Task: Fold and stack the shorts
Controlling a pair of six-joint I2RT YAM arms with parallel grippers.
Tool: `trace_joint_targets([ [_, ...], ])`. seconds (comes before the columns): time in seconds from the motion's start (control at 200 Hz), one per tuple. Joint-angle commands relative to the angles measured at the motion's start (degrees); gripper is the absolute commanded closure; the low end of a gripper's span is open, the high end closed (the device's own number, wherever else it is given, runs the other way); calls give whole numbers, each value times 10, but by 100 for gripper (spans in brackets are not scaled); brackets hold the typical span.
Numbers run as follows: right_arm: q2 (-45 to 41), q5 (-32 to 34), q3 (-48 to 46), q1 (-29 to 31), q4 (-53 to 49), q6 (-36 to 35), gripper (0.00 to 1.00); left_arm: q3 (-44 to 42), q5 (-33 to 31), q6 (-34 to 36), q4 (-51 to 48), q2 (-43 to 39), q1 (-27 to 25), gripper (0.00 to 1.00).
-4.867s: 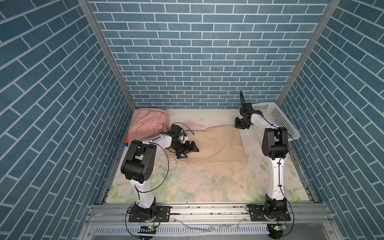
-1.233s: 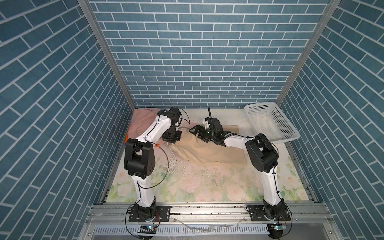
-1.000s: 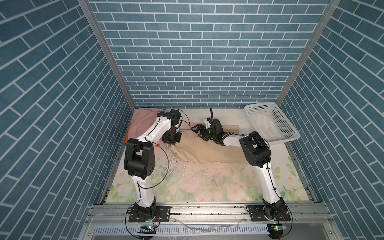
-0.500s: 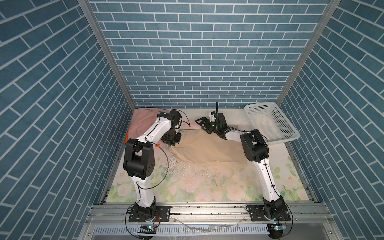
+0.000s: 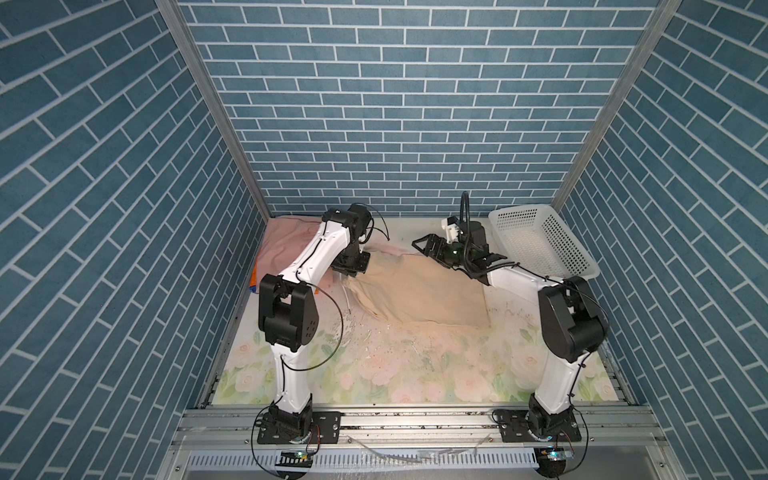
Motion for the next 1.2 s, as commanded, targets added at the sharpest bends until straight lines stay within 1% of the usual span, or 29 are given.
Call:
trace_joint_targets([
  [0.0, -40, 23, -65, -17, -76, -60, 1, 40, -23, -5, -45, 19, -20, 100],
  [0.055, -64, 5, -101, -42, -76, -60, 1, 63, -25, -6, -57, 30, -29, 100],
  [0.095, -84, 11, -116, -57, -101, -77, 1, 79, -26, -8, -66, 40, -36, 100],
  [0.185, -117, 65, -121, -83, -204, -144, 1, 116, -31, -12, -88, 60, -53, 100],
  [0.265, -131, 102, -124, -99, -265, -183, 1, 151, -38, -15, -107, 81, -68, 100],
  [0.345, -134, 139, -127, -105, -308, -201, 1, 185, -46, -21, -128, 101, -81, 100],
  [0.42, -131, 163, -129, -109, -328, -207, 1, 216, -46, -26, -143, 119, -92, 100],
  [0.545, -119, 194, -135, -110, -341, -209, 2, 270, -50, -36, -164, 148, -109, 100],
  [0.67, -100, 211, -140, -112, -341, -209, 2, 286, -16, -53, -152, 162, -120, 100],
  [0.77, -86, 200, -150, -111, -325, -204, 3, 298, 10, -68, -132, 173, -131, 100],
  [0.94, -66, 175, -164, -110, -297, -188, 5, 265, 83, -99, -45, 167, -144, 100],
  [1.195, -49, 161, -183, -110, -274, -183, 6, 253, 151, -137, 26, 172, -150, 100],
])
